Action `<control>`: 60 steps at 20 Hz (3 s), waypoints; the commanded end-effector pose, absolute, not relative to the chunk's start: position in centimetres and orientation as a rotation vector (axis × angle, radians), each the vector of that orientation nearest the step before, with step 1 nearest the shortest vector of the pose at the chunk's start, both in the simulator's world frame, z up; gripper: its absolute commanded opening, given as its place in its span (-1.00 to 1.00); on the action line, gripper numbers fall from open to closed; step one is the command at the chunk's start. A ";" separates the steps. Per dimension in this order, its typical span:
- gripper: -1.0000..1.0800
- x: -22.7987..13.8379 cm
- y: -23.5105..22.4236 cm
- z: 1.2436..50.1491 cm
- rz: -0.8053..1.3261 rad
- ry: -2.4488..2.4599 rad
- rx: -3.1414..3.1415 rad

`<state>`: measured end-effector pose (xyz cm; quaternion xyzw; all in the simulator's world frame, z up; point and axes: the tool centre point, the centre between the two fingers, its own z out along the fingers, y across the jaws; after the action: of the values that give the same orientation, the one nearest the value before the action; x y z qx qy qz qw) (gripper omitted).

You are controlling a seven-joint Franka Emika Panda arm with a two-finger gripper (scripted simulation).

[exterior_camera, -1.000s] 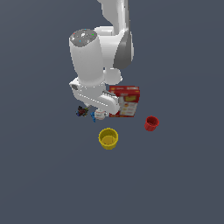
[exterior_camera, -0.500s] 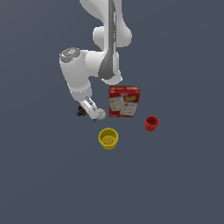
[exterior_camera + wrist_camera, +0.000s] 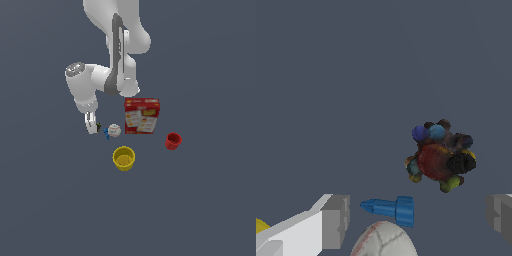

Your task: Pick up a designated object from a clutter of objects.

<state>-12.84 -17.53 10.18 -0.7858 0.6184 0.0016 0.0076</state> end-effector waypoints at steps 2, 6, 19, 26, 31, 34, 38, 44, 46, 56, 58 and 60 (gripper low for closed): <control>0.92 -14.5 -18.5 9.1 0.003 2.055 -2.365; 0.92 -15.8 -19.2 8.4 0.001 2.142 -2.294; 0.92 -16.5 -19.6 7.2 0.001 2.184 -2.259; 0.92 -16.6 -19.6 4.4 0.001 2.189 -2.254; 0.92 -16.6 -19.6 3.2 0.001 2.190 -2.253; 0.92 -16.6 -19.6 2.9 0.001 2.190 -2.253; -1.00 -16.6 -19.6 2.9 0.001 2.190 -2.253; -1.00 -16.6 -19.6 2.9 0.001 2.190 -2.253; -1.00 -16.2 -19.8 3.5 -0.019 2.188 -2.246; -1.00 -15.1 -19.1 6.0 -0.017 2.188 -2.246; -1.00 -14.7 -18.8 7.0 -0.016 2.189 -2.246; -1.00 -14.1 -18.5 8.1 -0.016 2.190 -2.246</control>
<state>-14.55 -18.73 7.21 -0.7161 0.6980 -0.0045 0.0023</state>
